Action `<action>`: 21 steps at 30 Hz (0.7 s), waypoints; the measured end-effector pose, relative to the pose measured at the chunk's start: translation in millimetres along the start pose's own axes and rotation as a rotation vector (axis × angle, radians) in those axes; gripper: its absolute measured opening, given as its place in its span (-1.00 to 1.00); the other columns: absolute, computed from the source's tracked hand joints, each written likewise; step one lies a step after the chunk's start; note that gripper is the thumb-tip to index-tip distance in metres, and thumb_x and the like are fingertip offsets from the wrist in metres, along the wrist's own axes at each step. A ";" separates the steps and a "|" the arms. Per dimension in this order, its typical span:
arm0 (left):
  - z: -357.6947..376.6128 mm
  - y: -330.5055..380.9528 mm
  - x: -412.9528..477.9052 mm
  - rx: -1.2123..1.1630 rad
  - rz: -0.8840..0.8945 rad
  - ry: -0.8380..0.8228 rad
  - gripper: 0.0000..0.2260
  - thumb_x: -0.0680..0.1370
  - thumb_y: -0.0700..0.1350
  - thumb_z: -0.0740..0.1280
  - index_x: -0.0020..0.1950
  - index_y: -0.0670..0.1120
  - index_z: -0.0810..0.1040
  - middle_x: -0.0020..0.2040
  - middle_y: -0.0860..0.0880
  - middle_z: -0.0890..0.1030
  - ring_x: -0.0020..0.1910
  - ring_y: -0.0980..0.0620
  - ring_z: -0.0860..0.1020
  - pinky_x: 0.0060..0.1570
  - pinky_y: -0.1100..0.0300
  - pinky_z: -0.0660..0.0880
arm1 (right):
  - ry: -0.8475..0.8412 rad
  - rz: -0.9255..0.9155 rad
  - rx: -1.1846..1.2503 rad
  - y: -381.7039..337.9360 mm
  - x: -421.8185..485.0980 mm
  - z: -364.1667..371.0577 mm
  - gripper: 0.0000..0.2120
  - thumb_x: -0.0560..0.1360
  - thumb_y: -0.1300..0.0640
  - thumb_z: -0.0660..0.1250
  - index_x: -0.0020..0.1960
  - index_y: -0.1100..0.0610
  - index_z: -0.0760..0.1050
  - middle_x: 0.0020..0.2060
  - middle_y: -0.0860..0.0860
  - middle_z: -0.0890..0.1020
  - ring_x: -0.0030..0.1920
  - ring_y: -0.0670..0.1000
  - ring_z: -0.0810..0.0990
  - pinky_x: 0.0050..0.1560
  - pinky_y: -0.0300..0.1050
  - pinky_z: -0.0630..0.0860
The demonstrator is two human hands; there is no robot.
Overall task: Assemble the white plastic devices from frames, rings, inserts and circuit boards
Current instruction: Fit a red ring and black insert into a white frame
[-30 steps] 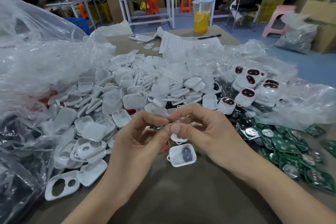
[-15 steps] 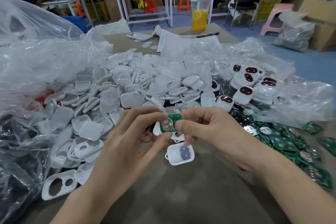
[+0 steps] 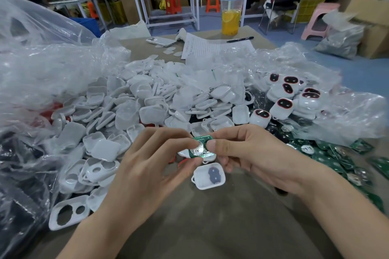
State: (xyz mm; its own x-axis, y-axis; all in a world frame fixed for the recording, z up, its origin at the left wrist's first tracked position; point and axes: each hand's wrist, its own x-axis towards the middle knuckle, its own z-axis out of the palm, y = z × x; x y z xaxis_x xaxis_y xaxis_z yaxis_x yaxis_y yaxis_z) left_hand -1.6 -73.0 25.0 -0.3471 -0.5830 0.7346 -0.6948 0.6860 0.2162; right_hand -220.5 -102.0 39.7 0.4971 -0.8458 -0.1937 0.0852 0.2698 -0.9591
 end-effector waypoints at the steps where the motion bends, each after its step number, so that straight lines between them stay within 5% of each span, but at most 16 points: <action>1: 0.0 -0.1 -0.2 -0.002 0.000 -0.001 -0.83 0.58 0.01 0.41 0.04 -0.07 0.67 0.10 0.14 0.58 0.03 0.04 0.53 0.15 0.30 0.40 | 0.003 -0.001 -0.002 -0.9 -0.4 0.2 -0.71 0.34 0.05 0.57 0.01 0.15 0.71 -0.38 0.03 0.55 -0.36 -0.03 0.48 -0.25 -0.23 0.54; 4: 0.4 -0.7 -1.3 -0.008 -0.002 0.003 -0.84 0.57 0.00 0.42 0.05 -0.06 0.67 0.09 0.12 0.60 0.02 0.03 0.53 0.14 0.28 0.41 | 0.014 0.002 -0.033 -1.6 -1.3 0.5 -0.68 0.35 0.01 0.55 0.02 0.16 0.69 -0.41 0.05 0.53 -0.42 -0.01 0.45 -0.33 -0.24 0.49; 10: -3.3 0.0 -3.9 -0.050 -0.085 -0.046 -0.82 0.56 0.03 0.42 0.02 -0.07 0.66 0.03 0.11 0.63 0.02 0.03 0.55 0.06 0.15 0.48 | 0.041 -0.062 -0.098 -1.8 -3.6 0.0 -0.65 0.38 -0.06 0.48 0.13 0.02 0.64 -0.26 0.09 0.67 -0.29 -0.02 0.59 -0.16 -0.17 0.58; 15: -8.9 2.9 -7.8 -0.124 -0.176 -0.253 -0.86 0.58 0.12 0.33 0.06 0.10 0.54 0.00 0.23 0.55 0.04 0.12 0.53 0.05 0.17 0.45 | 0.219 -0.275 -0.519 -7.3 -15.1 -18.9 -0.77 0.45 -0.21 0.38 0.09 -0.23 0.59 -0.05 -0.09 0.68 -0.12 -0.10 0.63 -0.09 -0.28 0.56; 21: -5.7 3.9 -9.1 -0.108 -0.127 -0.382 -0.84 0.60 0.14 0.33 0.07 0.11 0.57 0.01 0.22 0.54 0.05 0.12 0.50 0.07 0.16 0.44 | 0.061 -0.238 -0.740 0.9 -20.5 -25.7 -0.58 0.36 -0.25 0.49 0.19 -0.31 0.51 0.05 -0.19 0.62 -0.03 -0.12 0.58 0.00 -0.22 0.55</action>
State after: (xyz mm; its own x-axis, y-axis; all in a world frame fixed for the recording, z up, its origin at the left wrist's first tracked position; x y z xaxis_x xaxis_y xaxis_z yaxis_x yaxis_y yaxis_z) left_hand 2.4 -62.6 22.8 -0.4859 -0.7717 0.4103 -0.6839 0.6281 0.3713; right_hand -252.8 -96.3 37.5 0.4872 -0.8722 0.0439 -0.4257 -0.2811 -0.8601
